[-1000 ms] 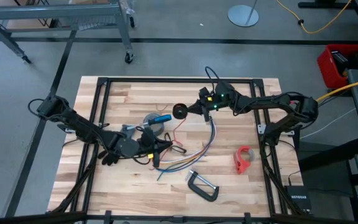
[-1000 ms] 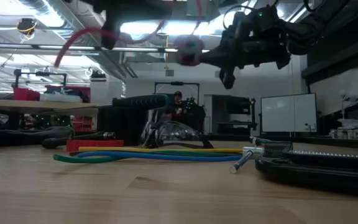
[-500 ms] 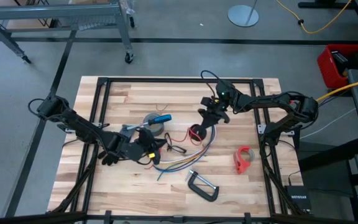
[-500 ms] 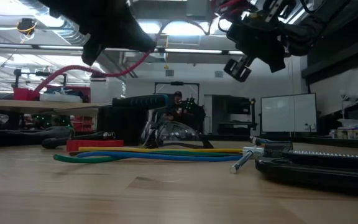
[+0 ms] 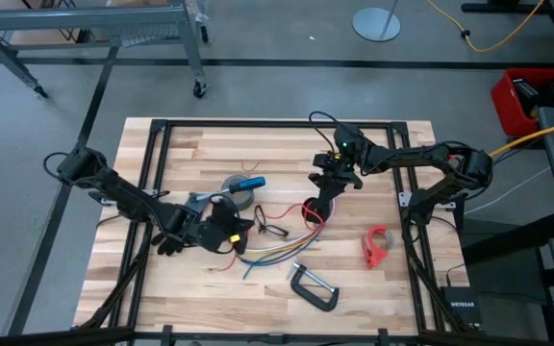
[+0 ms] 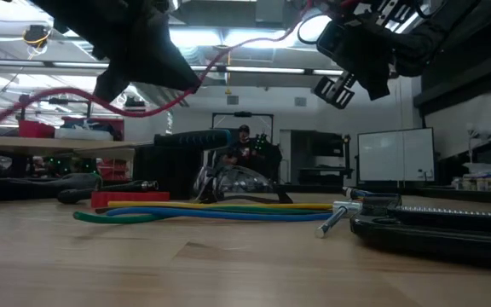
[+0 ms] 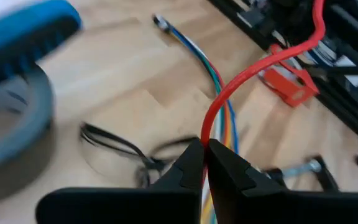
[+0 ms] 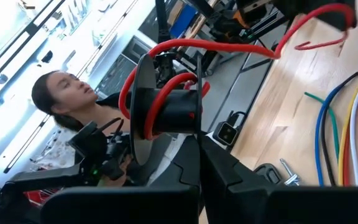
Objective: Coil cords
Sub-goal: Uncoil the red wire from the black spool
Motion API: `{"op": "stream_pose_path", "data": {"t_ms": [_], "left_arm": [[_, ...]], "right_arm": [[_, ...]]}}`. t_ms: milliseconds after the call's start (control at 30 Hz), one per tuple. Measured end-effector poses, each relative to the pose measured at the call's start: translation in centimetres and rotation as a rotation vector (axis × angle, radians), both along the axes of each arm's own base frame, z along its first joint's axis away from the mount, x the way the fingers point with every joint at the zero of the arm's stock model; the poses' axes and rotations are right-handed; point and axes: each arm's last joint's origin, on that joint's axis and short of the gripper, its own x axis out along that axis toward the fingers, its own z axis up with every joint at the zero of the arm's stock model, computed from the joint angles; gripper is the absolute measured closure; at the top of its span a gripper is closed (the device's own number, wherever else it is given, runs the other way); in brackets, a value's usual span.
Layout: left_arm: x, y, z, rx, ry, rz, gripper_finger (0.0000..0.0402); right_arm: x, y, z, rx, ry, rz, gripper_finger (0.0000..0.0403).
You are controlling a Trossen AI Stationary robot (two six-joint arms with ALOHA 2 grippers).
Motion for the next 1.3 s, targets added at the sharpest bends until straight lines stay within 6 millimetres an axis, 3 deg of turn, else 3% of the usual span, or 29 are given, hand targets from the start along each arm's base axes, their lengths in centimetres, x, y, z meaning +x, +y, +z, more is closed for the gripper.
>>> {"op": "stream_pose_path", "data": {"t_ms": [333,533,867,1067,1300], "left_arm": [[0.2,-0.4,-0.2,-0.166,0.052,-0.178,0.0324],[0.7,-0.5,0.6,-0.185,-0.046,-0.196,0.0289],[1.6,-0.9,2.8,0.01,-0.236,-0.307,0.0286],[1.7,-0.3,3.6,0.194,-0.281,-0.138,0.0286],[3.4,0.4,2.2,0.314,-0.286,-0.052,0.0286]], "right_arm": [[0.0,0.0,0.0,-0.001,-0.002,0.0,0.0403],[0.0,0.0,0.0,-0.007,-0.008,-0.012,0.0403],[0.1,0.0,0.0,-0.019,-0.024,-0.023,0.0403],[0.3,-0.2,-0.1,-0.063,-0.055,-0.11,0.0403],[0.4,-0.3,-0.1,-0.092,-0.075,-0.16,0.0403]]}}
